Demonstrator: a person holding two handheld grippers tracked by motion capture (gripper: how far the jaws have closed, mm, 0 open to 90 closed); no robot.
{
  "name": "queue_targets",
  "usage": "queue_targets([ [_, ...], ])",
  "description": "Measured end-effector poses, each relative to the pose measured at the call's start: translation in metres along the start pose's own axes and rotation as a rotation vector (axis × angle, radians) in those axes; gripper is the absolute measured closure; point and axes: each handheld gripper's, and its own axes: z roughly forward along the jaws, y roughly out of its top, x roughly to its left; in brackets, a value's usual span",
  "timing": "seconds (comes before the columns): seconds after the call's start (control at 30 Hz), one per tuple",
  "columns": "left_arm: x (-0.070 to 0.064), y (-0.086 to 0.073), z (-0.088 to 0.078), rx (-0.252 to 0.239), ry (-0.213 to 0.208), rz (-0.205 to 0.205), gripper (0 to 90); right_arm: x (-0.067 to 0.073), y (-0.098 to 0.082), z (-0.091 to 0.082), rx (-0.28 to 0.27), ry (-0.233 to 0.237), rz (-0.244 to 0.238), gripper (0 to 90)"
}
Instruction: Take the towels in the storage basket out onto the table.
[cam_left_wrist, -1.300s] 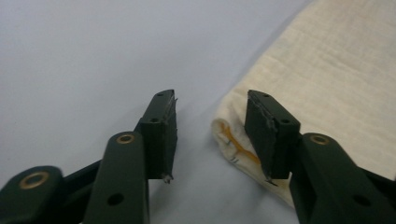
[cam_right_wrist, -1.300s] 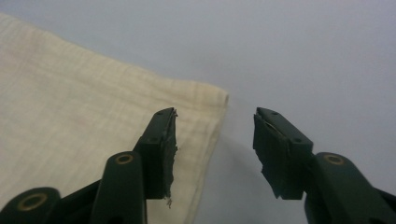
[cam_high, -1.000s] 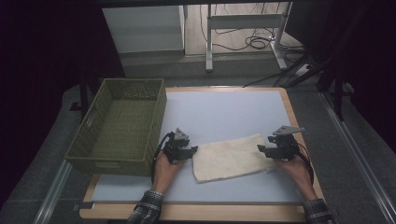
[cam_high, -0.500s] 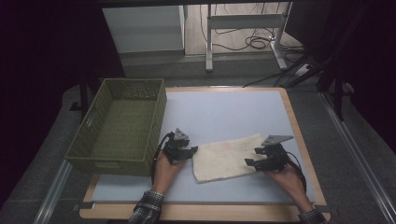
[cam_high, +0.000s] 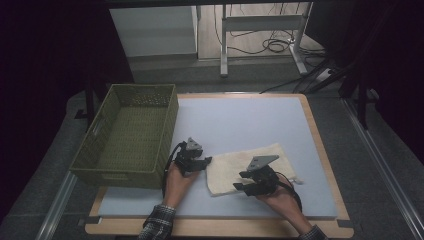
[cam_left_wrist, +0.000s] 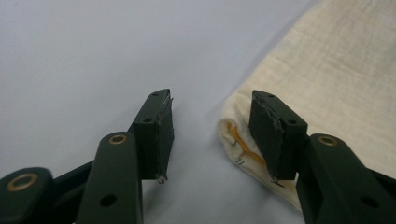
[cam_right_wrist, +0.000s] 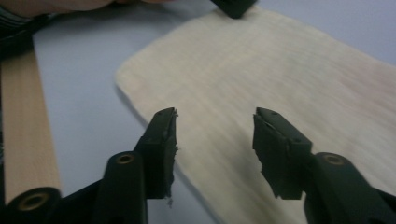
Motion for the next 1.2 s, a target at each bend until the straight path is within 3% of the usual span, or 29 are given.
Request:
queue_targets([
  [0.17,0.000,0.000,0.000,-0.001,0.000,-0.002,49.7,0.018,0.010,0.014,-0.003,0.058,-0.034,58.9],
  [0.57,0.000,0.000,0.000,0.000,-0.002,-0.003,49.7,0.048,0.027,0.046,0.014,0.120,-0.098,57.9],
  [0.7,0.000,0.000,0.000,-0.001,-0.002,-0.003,49.7,0.048,0.026,0.057,0.040,0.099,-0.103,53.5],
  [0.77,0.000,0.000,0.000,0.000,-0.002,-0.008,49.6,0.049,0.024,0.058,0.028,0.091,-0.117,53.6],
  [0.9,-0.001,0.000,0.000,0.001,0.004,0.000,49.6,0.057,0.023,0.059,0.032,0.008,-0.186,62.5],
  [1.07,-0.001,0.000,0.000,-0.003,0.016,-0.018,52.8,0.058,0.025,0.059,0.044,0.005,-0.174,82.1],
  [1.2,-0.002,0.000,0.000,-0.008,0.031,-0.046,59.4,0.055,0.026,0.059,0.048,0.015,-0.139,84.4],
])
